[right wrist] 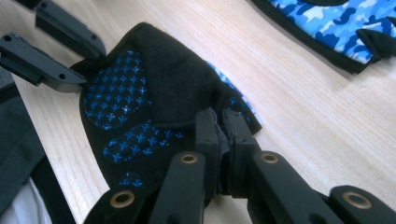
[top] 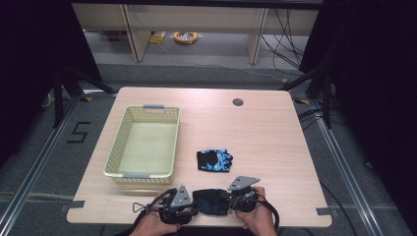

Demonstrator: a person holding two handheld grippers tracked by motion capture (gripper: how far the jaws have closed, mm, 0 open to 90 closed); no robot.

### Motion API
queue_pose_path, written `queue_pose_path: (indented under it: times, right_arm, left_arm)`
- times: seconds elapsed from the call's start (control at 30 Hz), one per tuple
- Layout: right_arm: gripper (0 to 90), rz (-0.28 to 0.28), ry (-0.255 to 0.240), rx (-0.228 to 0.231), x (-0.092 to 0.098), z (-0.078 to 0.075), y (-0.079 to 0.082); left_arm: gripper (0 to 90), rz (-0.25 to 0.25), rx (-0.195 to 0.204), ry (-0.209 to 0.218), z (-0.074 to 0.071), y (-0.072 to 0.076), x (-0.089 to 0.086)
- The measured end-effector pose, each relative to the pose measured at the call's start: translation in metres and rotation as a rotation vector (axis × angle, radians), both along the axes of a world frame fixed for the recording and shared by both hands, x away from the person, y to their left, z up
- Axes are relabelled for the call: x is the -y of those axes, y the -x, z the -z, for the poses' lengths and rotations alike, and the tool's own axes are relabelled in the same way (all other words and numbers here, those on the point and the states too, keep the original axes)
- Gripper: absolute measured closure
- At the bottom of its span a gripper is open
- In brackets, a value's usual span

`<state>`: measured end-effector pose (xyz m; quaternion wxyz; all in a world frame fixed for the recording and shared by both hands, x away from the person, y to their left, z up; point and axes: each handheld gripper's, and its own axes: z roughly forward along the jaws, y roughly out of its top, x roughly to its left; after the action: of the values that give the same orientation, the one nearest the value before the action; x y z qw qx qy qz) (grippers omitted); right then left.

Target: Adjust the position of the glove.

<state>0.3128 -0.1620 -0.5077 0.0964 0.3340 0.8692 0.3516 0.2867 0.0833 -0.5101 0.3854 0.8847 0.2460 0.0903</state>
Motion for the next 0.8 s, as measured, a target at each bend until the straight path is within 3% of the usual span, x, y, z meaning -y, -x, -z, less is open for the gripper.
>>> queue_pose_path:
  times: [0.03, 0.1, 0.13, 0.27, 0.4, 0.43, 0.5, 0.6, 0.63, 0.67, 0.8]
  right_arm:
    - [86.4, -0.011, 0.001, -0.01, 0.001, -0.002, -0.001]
    - [86.4, 0.008, -0.02, -0.018, -0.001, -0.003, 0.0]
    - [86.4, 0.006, -0.033, -0.012, -0.001, -0.005, -0.003]
    - [86.6, -0.008, -0.067, -0.019, -0.004, -0.011, -0.007]
    - [86.6, -0.003, -0.093, -0.006, -0.009, -0.015, -0.014]
    - [86.5, -0.004, -0.093, -0.019, -0.009, -0.017, -0.016]
    - [86.5, 0.002, -0.107, -0.025, -0.011, -0.017, -0.02]
    - [86.5, 0.012, -0.086, -0.038, -0.013, -0.013, -0.027]
    - [86.5, 0.021, -0.101, -0.04, -0.014, -0.01, -0.029]
    - [86.4, 0.013, -0.076, -0.053, -0.014, -0.011, -0.03]
    - [86.1, 0.028, -0.08, -0.029, -0.014, -0.008, -0.032]
  left_arm:
    - [75.9, -0.01, -0.025, 0.025, 0.0, 0.002, 0.001]
    - [78.7, -0.002, -0.005, 0.012, -0.001, 0.0, 0.0]
    - [79.8, -0.016, -0.02, 0.029, -0.002, -0.001, -0.002]
    - [82.8, -0.049, -0.017, 0.059, -0.011, -0.008, -0.011]
    - [83.3, -0.061, 0.005, 0.07, -0.019, -0.015, -0.017]
    - [83.2, -0.035, 0.011, 0.045, -0.02, -0.018, -0.019]
    - [83.0, -0.064, 0.009, 0.064, -0.017, -0.021, -0.017]
    - [82.8, -0.075, -0.012, 0.047, -0.01, -0.027, -0.017]
    - [82.7, -0.063, -0.009, 0.038, -0.009, -0.029, -0.018]
    - [82.6, -0.075, -0.015, 0.039, -0.007, -0.031, -0.018]
    - [81.8, -0.081, -0.03, 0.043, -0.006, -0.032, -0.019]
